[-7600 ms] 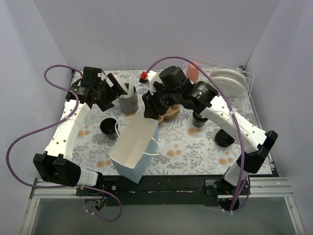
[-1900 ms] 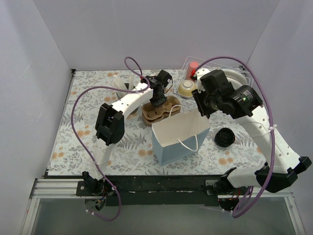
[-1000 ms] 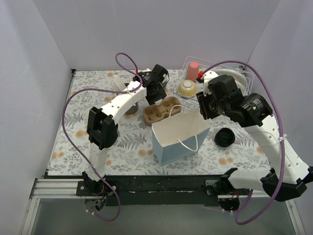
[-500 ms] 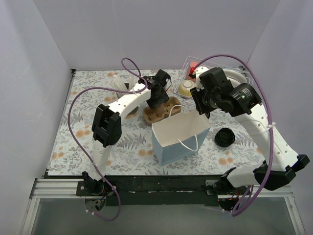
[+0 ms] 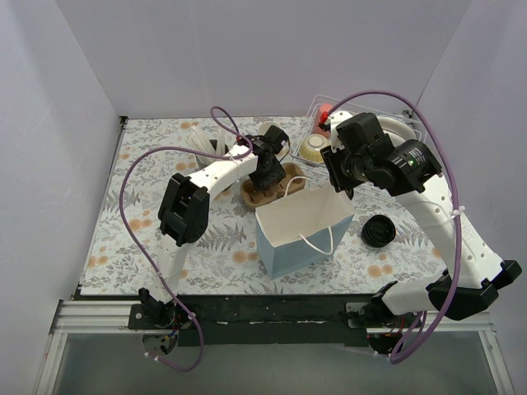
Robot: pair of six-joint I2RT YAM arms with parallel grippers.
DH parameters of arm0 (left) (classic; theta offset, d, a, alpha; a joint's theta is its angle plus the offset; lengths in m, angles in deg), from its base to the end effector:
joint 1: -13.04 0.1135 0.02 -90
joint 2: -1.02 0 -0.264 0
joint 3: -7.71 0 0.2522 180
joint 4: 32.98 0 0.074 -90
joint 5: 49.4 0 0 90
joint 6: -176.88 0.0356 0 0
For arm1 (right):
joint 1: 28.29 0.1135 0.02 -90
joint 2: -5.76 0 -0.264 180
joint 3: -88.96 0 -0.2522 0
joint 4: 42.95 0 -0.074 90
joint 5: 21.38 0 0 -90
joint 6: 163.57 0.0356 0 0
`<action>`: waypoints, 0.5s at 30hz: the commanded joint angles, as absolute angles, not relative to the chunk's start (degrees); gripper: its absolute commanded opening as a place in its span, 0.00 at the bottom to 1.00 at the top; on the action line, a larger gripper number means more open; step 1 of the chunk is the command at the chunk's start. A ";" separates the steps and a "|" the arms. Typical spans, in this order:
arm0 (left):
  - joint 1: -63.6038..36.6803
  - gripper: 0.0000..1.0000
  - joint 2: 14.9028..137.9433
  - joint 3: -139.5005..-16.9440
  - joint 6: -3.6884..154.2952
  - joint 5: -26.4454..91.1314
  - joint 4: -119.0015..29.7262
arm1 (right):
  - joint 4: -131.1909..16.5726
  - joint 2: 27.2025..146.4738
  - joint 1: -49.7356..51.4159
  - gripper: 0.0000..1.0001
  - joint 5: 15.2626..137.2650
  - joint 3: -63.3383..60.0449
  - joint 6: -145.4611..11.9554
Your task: Pack the takeout coffee
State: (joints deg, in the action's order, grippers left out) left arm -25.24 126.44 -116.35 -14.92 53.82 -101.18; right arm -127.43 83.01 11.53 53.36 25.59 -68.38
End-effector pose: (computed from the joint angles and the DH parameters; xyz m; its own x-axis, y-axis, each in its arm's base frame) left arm 0.3686 -0.2805 0.2208 -0.3786 -0.9152 -0.1383 -0.8305 0.4018 -0.3857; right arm 0.1851 0.1421 0.4543 -0.5848 -0.3740 -0.7198 -0.4239 0.8975 -0.1218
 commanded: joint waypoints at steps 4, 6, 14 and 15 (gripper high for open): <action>-25.72 0.40 127.14 -116.53 -15.07 53.70 -99.56 | -127.91 81.35 11.35 0.41 52.80 26.26 -68.56; -25.72 0.37 127.23 -116.62 -15.07 53.61 -99.83 | -127.90 81.17 11.35 0.41 52.72 25.99 -68.65; -25.72 0.27 126.61 -119.16 -14.19 53.61 -101.84 | -127.12 80.38 11.35 0.41 52.89 24.32 -69.08; -25.72 0.28 126.53 -120.13 -14.02 53.44 -102.20 | -127.11 80.38 11.26 0.41 52.89 24.15 -69.00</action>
State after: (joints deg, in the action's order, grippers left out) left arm -25.33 126.44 -116.66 -14.63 53.58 -101.11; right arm -127.39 81.96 11.53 53.33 24.82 -68.44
